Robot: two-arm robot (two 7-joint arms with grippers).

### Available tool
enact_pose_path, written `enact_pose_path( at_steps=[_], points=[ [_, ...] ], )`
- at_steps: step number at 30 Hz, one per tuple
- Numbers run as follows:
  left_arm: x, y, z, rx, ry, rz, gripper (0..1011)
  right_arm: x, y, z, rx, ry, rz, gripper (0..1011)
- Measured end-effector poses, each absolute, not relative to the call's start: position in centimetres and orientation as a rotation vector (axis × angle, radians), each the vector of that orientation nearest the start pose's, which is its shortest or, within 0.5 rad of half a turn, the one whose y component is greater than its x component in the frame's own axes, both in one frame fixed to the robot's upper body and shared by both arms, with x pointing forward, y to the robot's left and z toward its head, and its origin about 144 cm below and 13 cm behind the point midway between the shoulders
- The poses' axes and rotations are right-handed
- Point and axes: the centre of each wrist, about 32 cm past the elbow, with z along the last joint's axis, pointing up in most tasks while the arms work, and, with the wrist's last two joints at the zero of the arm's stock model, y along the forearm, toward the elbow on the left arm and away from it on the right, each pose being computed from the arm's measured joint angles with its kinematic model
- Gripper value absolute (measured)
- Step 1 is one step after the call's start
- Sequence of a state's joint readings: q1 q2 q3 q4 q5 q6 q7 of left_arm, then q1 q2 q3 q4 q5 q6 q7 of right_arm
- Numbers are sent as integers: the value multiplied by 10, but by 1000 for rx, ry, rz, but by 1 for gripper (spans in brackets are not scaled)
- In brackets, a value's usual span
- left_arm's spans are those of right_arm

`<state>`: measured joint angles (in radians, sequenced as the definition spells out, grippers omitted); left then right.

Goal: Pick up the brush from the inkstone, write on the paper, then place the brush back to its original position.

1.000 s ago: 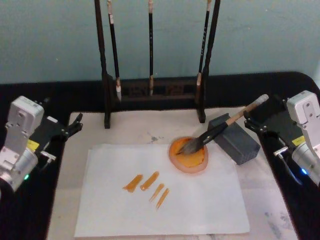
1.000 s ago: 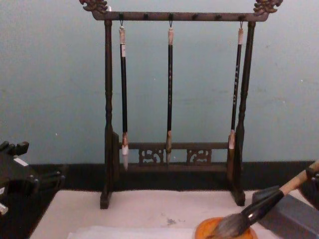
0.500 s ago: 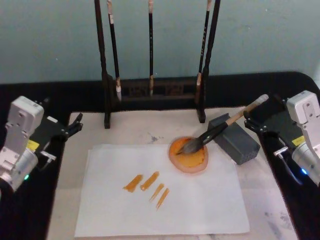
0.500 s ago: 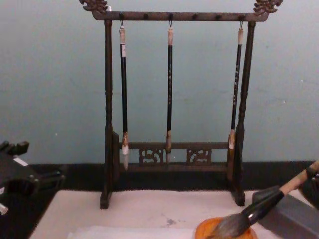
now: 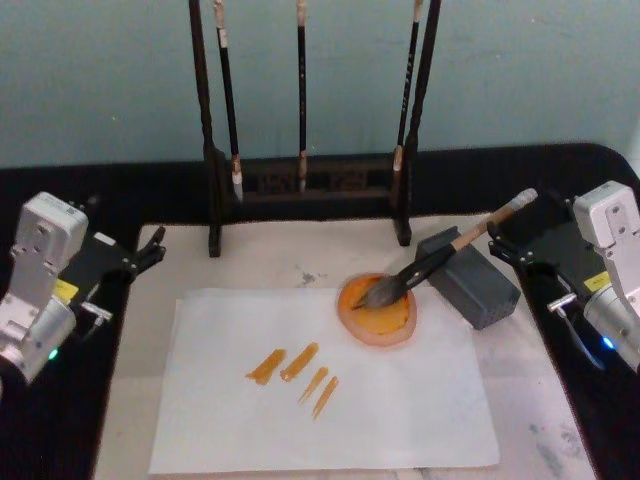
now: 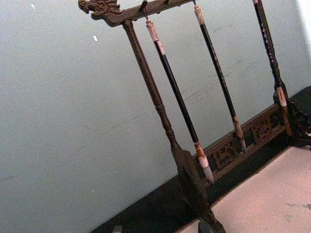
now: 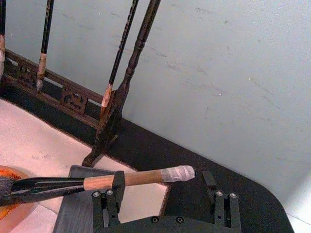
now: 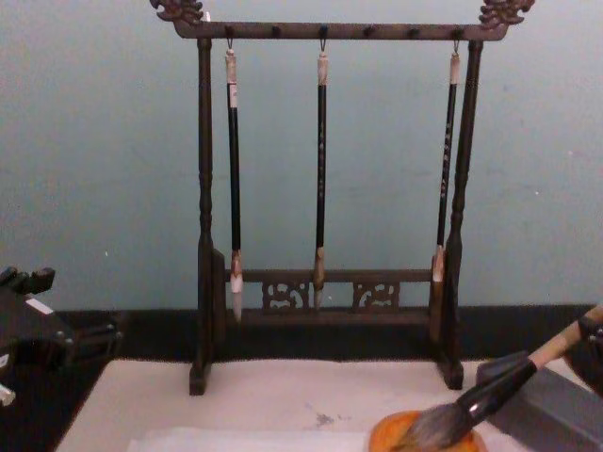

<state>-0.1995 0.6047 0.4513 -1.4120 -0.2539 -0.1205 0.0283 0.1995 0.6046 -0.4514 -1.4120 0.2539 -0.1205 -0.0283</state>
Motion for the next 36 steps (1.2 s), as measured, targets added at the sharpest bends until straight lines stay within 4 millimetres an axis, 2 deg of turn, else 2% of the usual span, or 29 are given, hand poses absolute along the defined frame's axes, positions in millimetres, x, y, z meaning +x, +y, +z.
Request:
enact_pose_path(
  at_steps=[21, 36],
  points=[
    [489, 310, 1140, 304, -285, 1248, 1010, 487, -311, 1142, -286, -260, -1245, 1000],
    [489, 310, 1140, 304, -285, 1248, 1010, 478, -334, 1154, 60, 243, -1162, 1000]
  ],
)
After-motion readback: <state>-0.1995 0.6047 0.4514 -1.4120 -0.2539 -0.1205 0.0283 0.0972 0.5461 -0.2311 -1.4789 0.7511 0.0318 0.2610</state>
